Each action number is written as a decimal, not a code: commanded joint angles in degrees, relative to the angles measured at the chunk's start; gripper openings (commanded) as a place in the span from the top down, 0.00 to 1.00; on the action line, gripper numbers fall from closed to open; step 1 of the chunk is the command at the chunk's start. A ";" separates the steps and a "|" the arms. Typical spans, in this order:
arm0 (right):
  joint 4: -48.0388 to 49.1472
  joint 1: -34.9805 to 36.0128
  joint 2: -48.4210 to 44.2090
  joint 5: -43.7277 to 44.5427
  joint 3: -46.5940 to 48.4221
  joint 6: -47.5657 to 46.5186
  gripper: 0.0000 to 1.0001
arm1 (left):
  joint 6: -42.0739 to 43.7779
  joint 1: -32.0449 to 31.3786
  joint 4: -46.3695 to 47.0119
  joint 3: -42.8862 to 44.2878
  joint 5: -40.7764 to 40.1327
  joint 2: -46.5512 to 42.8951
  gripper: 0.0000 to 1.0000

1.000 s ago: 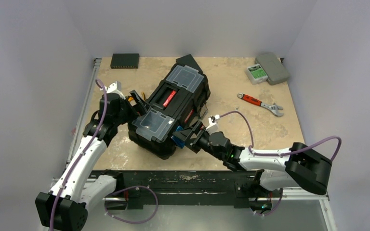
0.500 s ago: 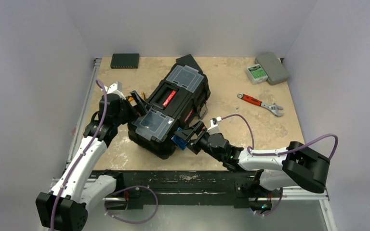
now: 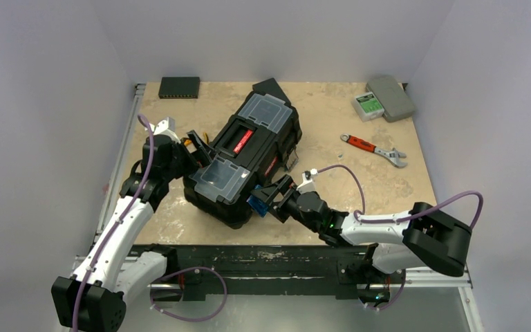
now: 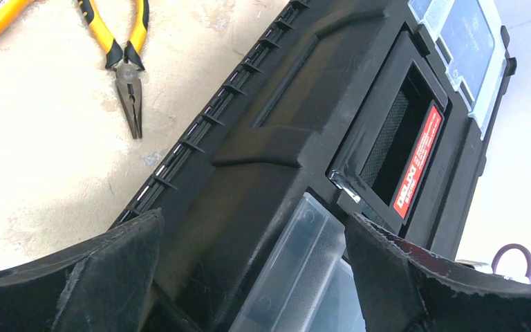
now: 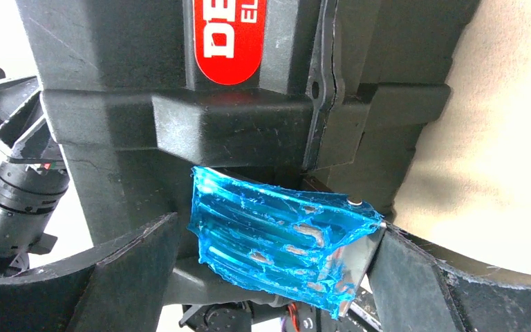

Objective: Pack the tool kit
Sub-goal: Close the toolbox at the center of the board.

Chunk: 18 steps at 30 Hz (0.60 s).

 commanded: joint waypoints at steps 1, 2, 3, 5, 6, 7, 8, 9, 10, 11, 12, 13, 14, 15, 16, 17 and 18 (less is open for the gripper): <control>1.16 0.36 -0.15 2.09 1.30 0.12 0.01 | 2.01 -0.32 -2.24 -1.79 1.62 1.07 0.01; 1.16 0.36 -0.25 2.12 1.20 0.08 0.01 | 1.97 -0.36 -2.17 -1.79 1.72 1.25 0.01; 1.01 0.36 -0.35 2.24 1.11 -0.01 0.01 | 1.93 -0.32 -2.00 -1.86 1.82 1.41 0.00; 0.91 0.36 -0.60 2.45 0.82 -0.03 0.01 | 1.93 -0.32 -1.91 -1.88 2.09 1.71 0.01; 0.97 0.36 -0.62 2.50 0.67 0.03 0.01 | 1.93 -0.32 -1.85 -1.88 2.18 1.72 0.01; 1.06 0.36 -0.62 2.55 0.58 -0.06 0.01 | 1.93 -0.32 -1.82 -1.96 2.25 1.78 0.01; 1.07 0.36 -0.62 2.62 0.49 -0.05 0.01 | 1.93 -0.32 -1.80 -1.92 2.26 1.82 0.01; 1.15 0.31 -0.50 2.60 0.41 -0.05 0.01 | 1.93 -0.32 -1.74 -2.04 2.31 1.86 0.01; 1.31 0.35 -0.33 2.55 0.38 0.10 0.01 | 1.93 -0.31 -1.72 -2.08 2.32 1.86 0.01; 1.63 0.33 -0.14 1.89 0.18 0.12 0.01 | 1.93 -0.32 -1.71 -2.06 2.31 1.87 0.01; 2.18 0.35 0.09 1.67 -0.12 0.19 0.01 | 1.93 -0.32 -1.71 -2.08 2.34 1.92 0.01; 2.99 0.35 0.18 1.63 -0.62 0.28 0.01 | 1.93 -0.32 -1.69 -2.14 2.32 1.88 0.01; 3.50 0.28 0.25 1.79 -0.95 0.18 0.01 | 1.99 -0.32 -1.71 -2.14 2.33 1.88 0.01; 3.60 0.27 0.25 1.84 -1.17 0.19 0.01 | 2.01 -0.33 -1.71 -2.14 2.38 1.87 0.01; 3.50 0.27 0.30 1.86 -1.23 0.15 0.01 | 2.01 -0.32 -1.66 -2.14 2.41 1.95 0.01; 3.45 0.27 0.38 1.85 -1.27 0.15 0.01 | 2.08 -0.32 -1.75 -2.12 2.44 1.98 0.01; 3.61 0.26 0.49 1.81 -1.40 0.23 0.01 | 2.09 -0.32 -1.78 -2.14 2.42 1.99 0.01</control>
